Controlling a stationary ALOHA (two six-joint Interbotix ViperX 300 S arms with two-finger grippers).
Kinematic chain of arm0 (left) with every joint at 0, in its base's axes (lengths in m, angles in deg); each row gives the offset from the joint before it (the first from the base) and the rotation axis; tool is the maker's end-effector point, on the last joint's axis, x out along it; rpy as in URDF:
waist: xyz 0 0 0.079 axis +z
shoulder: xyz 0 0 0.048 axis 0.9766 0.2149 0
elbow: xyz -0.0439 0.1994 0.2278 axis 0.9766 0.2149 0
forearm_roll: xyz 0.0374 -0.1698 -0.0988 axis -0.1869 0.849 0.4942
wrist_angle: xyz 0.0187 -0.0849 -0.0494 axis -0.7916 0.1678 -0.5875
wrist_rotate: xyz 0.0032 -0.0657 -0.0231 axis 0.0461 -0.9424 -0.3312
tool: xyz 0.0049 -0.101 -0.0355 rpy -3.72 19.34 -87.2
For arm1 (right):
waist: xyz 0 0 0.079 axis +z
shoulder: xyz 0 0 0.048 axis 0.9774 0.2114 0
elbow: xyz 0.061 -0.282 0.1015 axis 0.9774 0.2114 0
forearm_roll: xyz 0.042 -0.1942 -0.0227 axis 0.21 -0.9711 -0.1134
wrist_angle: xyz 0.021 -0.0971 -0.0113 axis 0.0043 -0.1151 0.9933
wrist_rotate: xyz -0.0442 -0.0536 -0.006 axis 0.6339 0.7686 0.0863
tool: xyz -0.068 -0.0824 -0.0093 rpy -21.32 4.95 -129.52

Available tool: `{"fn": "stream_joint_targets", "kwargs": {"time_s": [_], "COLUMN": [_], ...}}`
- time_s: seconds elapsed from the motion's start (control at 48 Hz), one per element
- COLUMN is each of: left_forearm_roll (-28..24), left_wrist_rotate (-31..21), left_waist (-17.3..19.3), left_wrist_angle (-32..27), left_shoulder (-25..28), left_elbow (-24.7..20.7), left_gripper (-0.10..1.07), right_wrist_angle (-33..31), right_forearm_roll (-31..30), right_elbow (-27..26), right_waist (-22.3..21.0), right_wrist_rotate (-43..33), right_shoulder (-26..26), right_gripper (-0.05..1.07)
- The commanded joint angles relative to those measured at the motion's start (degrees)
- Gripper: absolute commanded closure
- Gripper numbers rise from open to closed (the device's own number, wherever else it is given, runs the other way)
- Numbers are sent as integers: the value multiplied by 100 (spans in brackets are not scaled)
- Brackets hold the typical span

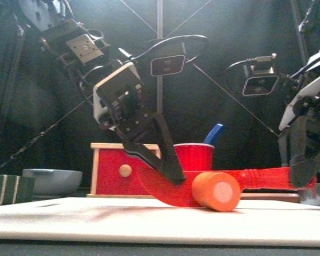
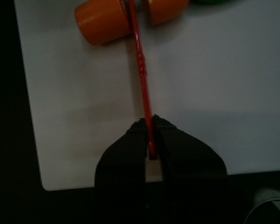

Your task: Drop knife

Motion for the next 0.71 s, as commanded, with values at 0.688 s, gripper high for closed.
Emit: {"fn": "stream_joint_targets", "kwargs": {"time_s": [0.688], "left_forearm_roll": [-993], "left_wrist_rotate": [18], "left_waist": [62], "left_wrist_angle": [-1661], "left_shoulder": [-958], "left_elbow": [-360], "left_gripper": [47], "right_wrist_angle": [-1468], "right_forearm_roll": [-545], "right_elbow": [-123], "right_waist": [9], "right_wrist_rotate": [-9], "right_shoulder": [-2065], "right_gripper": [76]}}
